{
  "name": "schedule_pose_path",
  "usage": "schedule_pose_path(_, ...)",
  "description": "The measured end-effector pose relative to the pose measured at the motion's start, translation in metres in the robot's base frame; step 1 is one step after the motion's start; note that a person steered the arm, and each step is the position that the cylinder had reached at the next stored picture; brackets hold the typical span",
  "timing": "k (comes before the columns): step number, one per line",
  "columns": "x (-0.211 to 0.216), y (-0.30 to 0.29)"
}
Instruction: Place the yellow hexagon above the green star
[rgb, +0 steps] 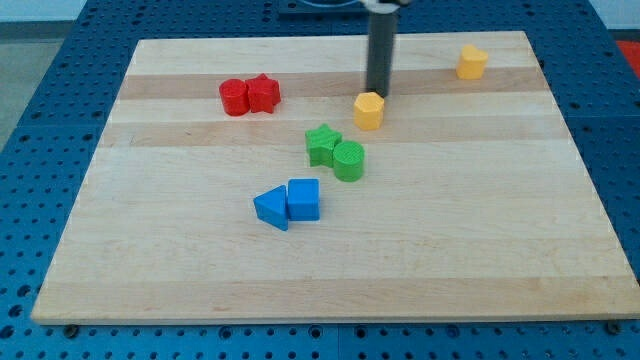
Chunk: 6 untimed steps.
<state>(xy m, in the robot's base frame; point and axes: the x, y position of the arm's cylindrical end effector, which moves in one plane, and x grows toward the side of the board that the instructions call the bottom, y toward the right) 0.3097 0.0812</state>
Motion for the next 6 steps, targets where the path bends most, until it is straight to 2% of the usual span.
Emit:
schedule_pose_path(1, 0.005, 0.032)
schedule_pose_path(3, 0.043, 0.029)
schedule_pose_path(6, 0.043, -0.041)
